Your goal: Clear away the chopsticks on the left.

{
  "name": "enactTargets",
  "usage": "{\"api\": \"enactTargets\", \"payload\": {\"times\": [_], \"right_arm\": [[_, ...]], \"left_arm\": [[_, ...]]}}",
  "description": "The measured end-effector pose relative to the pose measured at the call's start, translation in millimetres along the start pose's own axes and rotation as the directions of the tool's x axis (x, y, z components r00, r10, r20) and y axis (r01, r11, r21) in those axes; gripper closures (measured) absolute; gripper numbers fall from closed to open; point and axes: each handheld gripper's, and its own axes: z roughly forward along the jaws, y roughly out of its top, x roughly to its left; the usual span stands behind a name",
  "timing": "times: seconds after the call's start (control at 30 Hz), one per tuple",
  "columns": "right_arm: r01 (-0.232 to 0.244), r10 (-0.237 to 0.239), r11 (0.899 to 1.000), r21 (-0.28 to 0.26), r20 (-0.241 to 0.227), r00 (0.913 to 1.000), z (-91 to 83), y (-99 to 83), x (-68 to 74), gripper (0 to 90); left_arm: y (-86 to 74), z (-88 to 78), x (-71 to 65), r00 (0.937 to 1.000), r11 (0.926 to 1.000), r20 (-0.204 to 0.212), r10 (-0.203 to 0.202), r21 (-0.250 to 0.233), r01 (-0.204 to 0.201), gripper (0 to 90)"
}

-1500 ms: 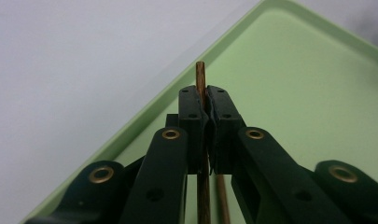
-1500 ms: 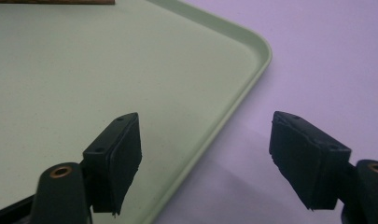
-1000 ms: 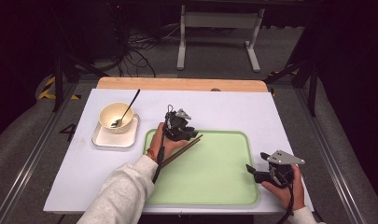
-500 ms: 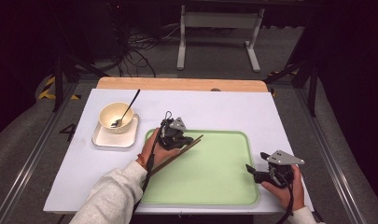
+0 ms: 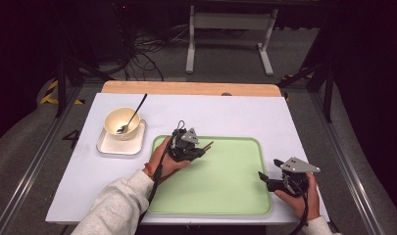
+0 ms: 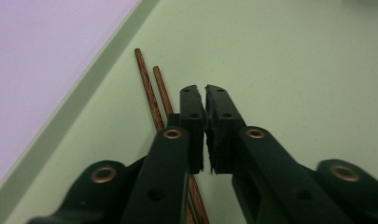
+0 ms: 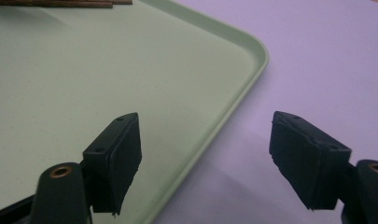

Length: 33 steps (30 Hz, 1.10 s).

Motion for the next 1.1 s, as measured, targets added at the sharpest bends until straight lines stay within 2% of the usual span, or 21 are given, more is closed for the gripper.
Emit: {"api": "enactTargets", "payload": {"times": [0.07,0.13,0.17,0.3,0.4,0.43,0.53,0.57,0.6,0.7,0.83,1.1], "right_arm": [[0.002,-0.002,1.000,0.000,-0.001,1.0000,0.1,0.0,0.3,25.6],[0.002,-0.002,1.000,-0.001,-0.001,1.0000,0.1,0.1,0.3,25.5],[0.003,-0.003,1.000,-0.001,-0.001,1.0000,0.1,0.3,0.4,25.6],[-0.001,0.001,1.000,-0.002,-0.004,1.0000,0.3,1.0,0.4,25.5],[0.000,0.000,1.000,-0.002,-0.005,1.0000,0.7,1.4,0.5,25.6],[0.004,-0.004,1.000,-0.001,-0.007,1.0000,1.5,1.7,1.0,25.7],[0.007,-0.007,1.000,0.002,-0.007,0.9999,2.2,1.7,1.2,25.5],[0.006,-0.006,1.000,0.004,-0.007,1.0000,2.8,1.6,1.1,25.1],[0.006,-0.006,1.000,0.004,-0.007,1.0000,2.8,1.6,1.1,25.1],[0.006,-0.006,1.000,0.004,-0.006,1.0000,2.6,1.6,1.0,25.0],[0.007,-0.007,1.000,0.004,-0.007,0.9999,3.2,1.3,1.0,24.9],[0.009,-0.009,1.000,0.009,-0.010,0.9999,4.9,1.9,1.5,24.9]], "left_arm": [[0.8,-0.1,-0.6,1.0000,1.0000,-0.004,0.006,0.005,-0.006,83.6],[1.0,0.0,-0.4,1.0000,1.0000,-0.001,0.008,0.001,-0.008,78.7],[1.3,0.1,-0.3,0.9999,1.0000,-0.010,0.006,0.002,-0.006,78.7],[2.6,0.8,-0.8,0.9993,0.9997,-0.031,0.019,0.014,-0.018,69.1],[2.9,1.4,-0.6,0.9993,0.9996,-0.027,0.025,0.017,-0.024,68.6],[2.8,2.2,-0.1,0.9993,0.9994,-0.016,0.033,0.014,-0.032,70.8],[2.9,3.8,0.4,0.9986,0.9985,-0.027,0.047,0.031,-0.046,74.5],[2.3,5.0,1.6,0.9988,0.9985,-0.018,0.045,0.033,-0.044,81.8],[2.3,5.0,1.6,0.9988,0.9985,-0.018,0.045,0.033,-0.044,84.1],[1.1,7.2,4.0,0.9992,0.9987,-0.012,0.038,0.035,-0.037,86.2],[1.0,9.6,5.1,0.9991,0.9984,-0.023,0.036,0.045,-0.035,87.1],[4.1,17.0,2.8,0.9977,0.9968,-0.028,0.062,0.052,-0.060,87.8]]}}
